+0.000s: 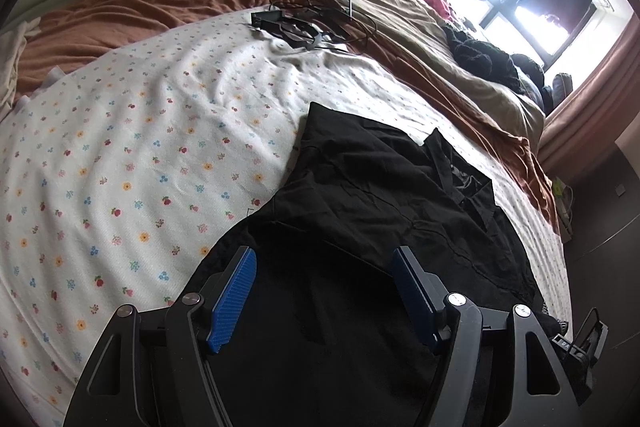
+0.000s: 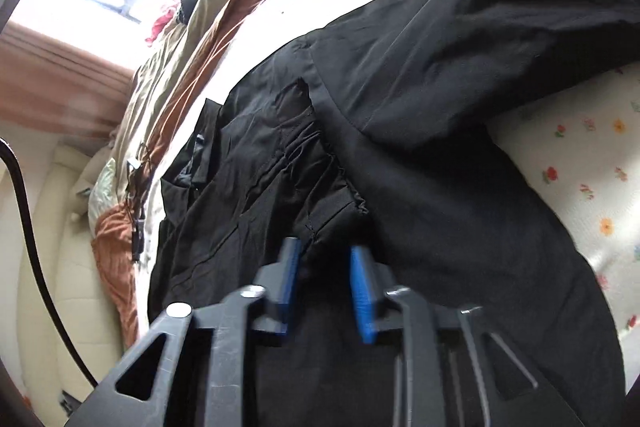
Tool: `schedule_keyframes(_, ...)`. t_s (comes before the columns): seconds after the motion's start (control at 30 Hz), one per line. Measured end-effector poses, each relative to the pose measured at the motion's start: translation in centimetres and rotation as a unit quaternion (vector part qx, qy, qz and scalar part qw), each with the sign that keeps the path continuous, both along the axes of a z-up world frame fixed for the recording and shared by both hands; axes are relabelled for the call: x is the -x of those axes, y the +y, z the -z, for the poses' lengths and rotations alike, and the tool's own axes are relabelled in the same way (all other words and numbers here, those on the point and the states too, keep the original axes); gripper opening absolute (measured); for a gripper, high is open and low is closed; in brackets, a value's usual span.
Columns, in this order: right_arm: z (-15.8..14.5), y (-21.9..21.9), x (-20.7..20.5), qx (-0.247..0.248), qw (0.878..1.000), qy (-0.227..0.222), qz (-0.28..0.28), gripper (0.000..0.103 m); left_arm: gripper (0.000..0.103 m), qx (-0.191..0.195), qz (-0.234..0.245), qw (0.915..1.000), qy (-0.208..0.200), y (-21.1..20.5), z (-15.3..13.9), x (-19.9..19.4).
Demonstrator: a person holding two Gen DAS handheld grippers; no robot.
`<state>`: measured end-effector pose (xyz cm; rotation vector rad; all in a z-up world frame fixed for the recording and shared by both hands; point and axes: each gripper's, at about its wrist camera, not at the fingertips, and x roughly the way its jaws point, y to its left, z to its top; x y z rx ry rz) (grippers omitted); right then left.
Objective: Fold large clothes
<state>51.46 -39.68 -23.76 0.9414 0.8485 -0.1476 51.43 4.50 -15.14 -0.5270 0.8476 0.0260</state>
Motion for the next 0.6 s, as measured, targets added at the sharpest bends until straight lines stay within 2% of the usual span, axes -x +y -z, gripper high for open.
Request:
schedule_keyframes(0.03, -0.5, -0.4, 0.5, 0.006, 1.000, -0.008, 0.008, 0.058, 0.071, -0.003, -0.002, 1.0000, -0.008, -0.2, -0.3, 0.1)
schedule_keyframes(0.2, -2.5, -3.4, 3.6, 0.018, 0.998, -0.030, 0.057, 0.060, 0.074, -0.020, 0.020, 0.9979, -0.058, -2.4, -1.9, 0.9)
schedule_keyframes(0.33, -2.9, -6.5, 5.6, 0.024, 0.994, -0.027, 0.098, 0.061, 0.075, -0.036, 0.046, 0.9945, -0.087, -4.6, -2.6, 1.3)
schedule_keyframes(0.47, -3.3, -10.1, 7.7, 0.033, 0.990, -0.028, 0.133, 0.061, 0.076, -0.047, 0.068, 0.9913, -0.102, -6.4, -3.0, 1.5)
schedule_keyframes(0.6, -3.9, -13.4, 9.7, 0.062, 0.983, -0.020, 0.170, 0.061, 0.076, -0.056, 0.082, 0.9891, -0.109, -7.4, -3.3, 1.7)
